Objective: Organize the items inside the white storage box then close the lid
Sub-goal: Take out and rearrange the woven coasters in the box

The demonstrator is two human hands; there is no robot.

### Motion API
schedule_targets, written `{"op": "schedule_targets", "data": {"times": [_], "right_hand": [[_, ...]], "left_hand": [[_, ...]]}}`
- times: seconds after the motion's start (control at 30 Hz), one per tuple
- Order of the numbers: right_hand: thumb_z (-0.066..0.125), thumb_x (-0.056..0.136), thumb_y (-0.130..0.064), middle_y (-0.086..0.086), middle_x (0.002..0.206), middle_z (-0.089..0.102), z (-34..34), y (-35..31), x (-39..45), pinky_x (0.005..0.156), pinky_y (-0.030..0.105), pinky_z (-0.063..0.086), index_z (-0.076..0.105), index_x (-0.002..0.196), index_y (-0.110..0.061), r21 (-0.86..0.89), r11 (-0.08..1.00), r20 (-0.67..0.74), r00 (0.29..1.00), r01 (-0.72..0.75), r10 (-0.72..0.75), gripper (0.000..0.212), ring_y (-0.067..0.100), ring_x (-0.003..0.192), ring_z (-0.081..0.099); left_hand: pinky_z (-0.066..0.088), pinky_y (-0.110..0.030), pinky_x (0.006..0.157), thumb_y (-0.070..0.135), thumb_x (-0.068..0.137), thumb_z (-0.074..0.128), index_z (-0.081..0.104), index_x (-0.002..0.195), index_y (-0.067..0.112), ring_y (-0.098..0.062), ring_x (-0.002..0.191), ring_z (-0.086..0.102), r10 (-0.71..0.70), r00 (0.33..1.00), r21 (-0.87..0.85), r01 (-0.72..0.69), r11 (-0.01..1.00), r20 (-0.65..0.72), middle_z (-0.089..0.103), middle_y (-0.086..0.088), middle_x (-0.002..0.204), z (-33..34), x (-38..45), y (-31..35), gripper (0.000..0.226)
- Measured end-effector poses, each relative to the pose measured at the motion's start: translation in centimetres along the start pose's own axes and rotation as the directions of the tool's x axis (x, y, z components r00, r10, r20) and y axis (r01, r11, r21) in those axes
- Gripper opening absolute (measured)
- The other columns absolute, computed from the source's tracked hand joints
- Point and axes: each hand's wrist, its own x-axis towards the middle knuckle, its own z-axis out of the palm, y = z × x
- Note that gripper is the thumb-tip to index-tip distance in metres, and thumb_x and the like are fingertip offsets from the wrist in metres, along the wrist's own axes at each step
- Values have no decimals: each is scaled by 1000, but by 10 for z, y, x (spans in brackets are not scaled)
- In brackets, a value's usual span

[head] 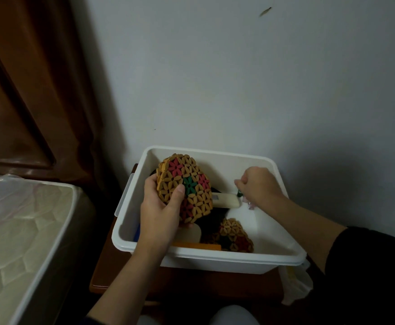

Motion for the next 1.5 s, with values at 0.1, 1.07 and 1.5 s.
{"op": "schedule_targets", "data": {"times": [0.1,1.07,1.5], "right_hand": [[72,93,-33,13,80,75,18,-1,-20,63,38,66,70,102,-5,-94,980,304,933,-173,194,29,25,65,75],[64,102,-10,16,94,70,6,5,-35,60,34,66,61,126,2,124,832,682,656,-540,324,27,19,68,71],[68,101,-35,13,113,80,-76,31,-88,76,51,66,70,124,-16,818,489,341,940,-304,13,30,32,96,79]], "left_hand": [[66,-58,74,28,102,68,48,141,33,-25,119,69,10,1000,24,-10,1000,9,66,5,130,0,-2,1,44],[65,-54,59,30,102,69,48,138,37,-22,108,73,5,1000,-17,-4,1000,21,68,8,124,-2,1,-5,43],[63,-56,55,31,98,73,58,121,48,-20,99,78,39,998,-170,-32,985,39,74,10,115,-6,-7,0,32]]}}
